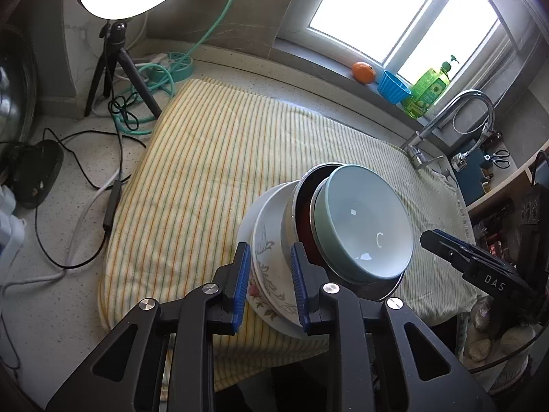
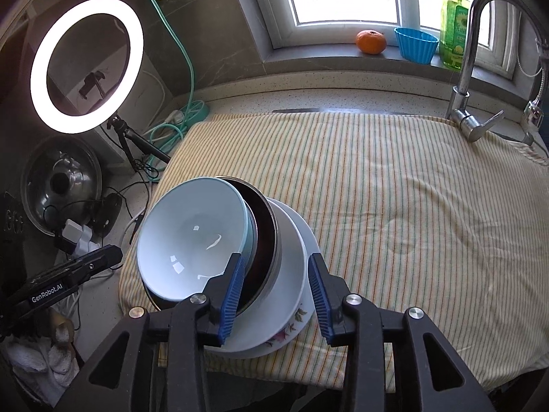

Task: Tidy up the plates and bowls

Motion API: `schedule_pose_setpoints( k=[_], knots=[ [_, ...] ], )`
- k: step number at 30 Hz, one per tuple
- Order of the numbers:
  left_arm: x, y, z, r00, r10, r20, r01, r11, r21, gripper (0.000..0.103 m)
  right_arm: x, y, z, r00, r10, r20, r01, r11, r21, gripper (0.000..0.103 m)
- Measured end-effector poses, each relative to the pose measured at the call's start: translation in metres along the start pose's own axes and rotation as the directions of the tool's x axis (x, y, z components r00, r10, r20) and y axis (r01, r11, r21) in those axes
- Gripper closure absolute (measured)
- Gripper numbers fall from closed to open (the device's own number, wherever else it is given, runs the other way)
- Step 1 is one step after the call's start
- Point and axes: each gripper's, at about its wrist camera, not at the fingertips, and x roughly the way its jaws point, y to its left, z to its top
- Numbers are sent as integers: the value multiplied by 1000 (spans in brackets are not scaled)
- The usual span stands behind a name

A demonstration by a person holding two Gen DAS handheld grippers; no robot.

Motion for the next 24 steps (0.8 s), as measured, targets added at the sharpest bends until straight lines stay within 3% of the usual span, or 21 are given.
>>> schedule_pose_setpoints(
  k=[5, 16, 20, 24],
  knots=[
    [-1, -7, -6, 1000, 6, 2, -6, 999, 39, 81, -9, -1, -9, 999, -27, 28, 27, 1000, 14, 67],
    [-11, -26, -18, 999, 27, 27, -29, 994, 101, 59, -25, -9, -34, 996, -71, 62, 67, 996, 62, 66],
    [-15, -37, -20, 998, 42, 44, -48, 990, 131, 54, -31, -6, -41, 993, -81, 89, 78, 996, 37, 51],
    [-21, -47, -25, 994, 77, 72, -87, 986, 145, 45, -37, 1, -46, 989, -91, 116, 92, 996, -6, 48]
  ],
)
